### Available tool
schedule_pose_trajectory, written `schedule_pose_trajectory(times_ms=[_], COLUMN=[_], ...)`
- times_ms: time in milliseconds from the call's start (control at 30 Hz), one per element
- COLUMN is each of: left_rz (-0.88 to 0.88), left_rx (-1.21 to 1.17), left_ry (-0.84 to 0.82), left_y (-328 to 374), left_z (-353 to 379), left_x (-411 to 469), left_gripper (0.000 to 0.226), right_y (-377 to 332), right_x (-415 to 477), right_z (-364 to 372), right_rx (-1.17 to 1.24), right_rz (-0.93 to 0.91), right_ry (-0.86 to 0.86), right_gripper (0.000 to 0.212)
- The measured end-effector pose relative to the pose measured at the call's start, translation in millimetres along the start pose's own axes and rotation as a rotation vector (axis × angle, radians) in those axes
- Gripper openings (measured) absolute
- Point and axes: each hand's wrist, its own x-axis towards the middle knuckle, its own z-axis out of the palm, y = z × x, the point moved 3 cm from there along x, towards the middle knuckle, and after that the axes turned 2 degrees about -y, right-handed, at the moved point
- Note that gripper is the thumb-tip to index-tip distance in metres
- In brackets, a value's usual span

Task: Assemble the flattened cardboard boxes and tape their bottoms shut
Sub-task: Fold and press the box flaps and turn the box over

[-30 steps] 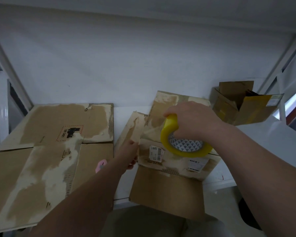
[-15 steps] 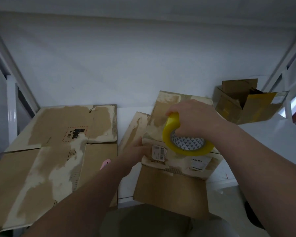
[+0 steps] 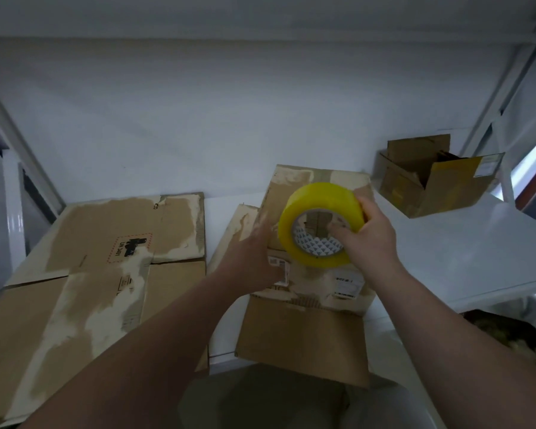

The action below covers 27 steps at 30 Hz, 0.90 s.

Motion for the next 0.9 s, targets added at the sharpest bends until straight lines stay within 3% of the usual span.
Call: schedule_pose_trajectory(times_ms=[167,333,467,700,900], left_rz=[-0.082,-0.081,-0.071,-0.078,-0.075], left_rx=[0.102,0.304,0.422,0.496,0.520], left_ry=[-0.033,-0.096,-0.090,-0.092,-0.114], left_y=[-3.7,-9.1,-10.8,-12.3,-13.0], left_z=[6.2,17.9,23.3,25.5,25.7], left_x=[2.6,11.8,10.8,11.0,10.4], left_gripper=[0.099,0.089,0.099,0.099,0.098], right_y=[-27.4,-32.9,-35.0,-19.1,14.0], right_x=[2.8,0.8,-4.8,-8.8,-16.4], right_z=[-28.1,-74.7,-89.4,-96.2,-89.1], right_rx=[-0.510,-0.980,-1.230,-1.542,-1.583], right_rz=[-0.229,-0.265,-0.301,-0.240,-0.172], right_ry=[-0.116,-0.160,-0.239,-0.374,-0.488], right_gripper=[0.067,0.067,0.072,0.080,0.070])
